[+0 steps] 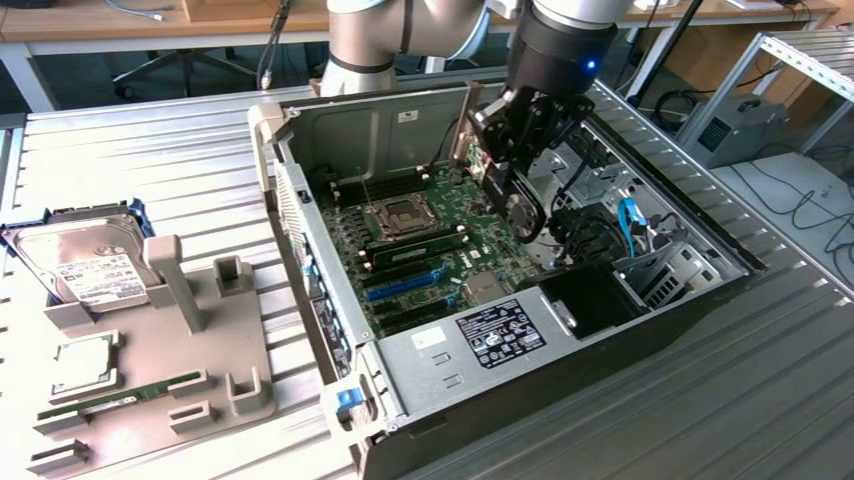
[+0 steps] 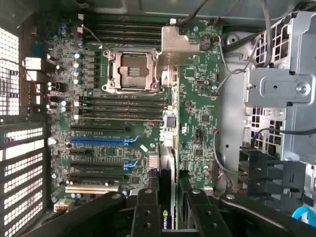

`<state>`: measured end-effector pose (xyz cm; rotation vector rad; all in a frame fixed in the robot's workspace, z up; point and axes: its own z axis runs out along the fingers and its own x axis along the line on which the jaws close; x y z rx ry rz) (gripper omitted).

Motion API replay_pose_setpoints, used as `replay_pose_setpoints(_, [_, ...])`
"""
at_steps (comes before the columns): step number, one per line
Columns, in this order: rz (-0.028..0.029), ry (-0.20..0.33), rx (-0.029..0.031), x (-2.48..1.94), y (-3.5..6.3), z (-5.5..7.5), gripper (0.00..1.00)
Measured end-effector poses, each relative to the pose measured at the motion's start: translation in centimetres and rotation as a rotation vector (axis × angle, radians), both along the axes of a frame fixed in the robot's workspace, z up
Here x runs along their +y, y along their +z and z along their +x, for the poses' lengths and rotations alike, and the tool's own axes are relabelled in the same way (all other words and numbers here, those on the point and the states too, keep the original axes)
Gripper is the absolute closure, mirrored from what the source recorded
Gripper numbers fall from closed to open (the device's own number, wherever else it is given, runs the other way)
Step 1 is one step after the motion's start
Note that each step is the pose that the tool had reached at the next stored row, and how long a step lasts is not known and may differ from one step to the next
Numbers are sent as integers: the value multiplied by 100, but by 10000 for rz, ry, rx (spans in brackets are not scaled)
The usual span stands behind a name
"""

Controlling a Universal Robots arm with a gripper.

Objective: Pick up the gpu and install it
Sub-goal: 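Insert the gpu into the slot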

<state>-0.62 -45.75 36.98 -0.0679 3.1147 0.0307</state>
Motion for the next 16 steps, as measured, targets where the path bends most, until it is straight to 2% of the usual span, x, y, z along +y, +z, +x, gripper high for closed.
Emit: replay_pose_setpoints(16, [-1, 448, 0, 0, 0, 0, 74])
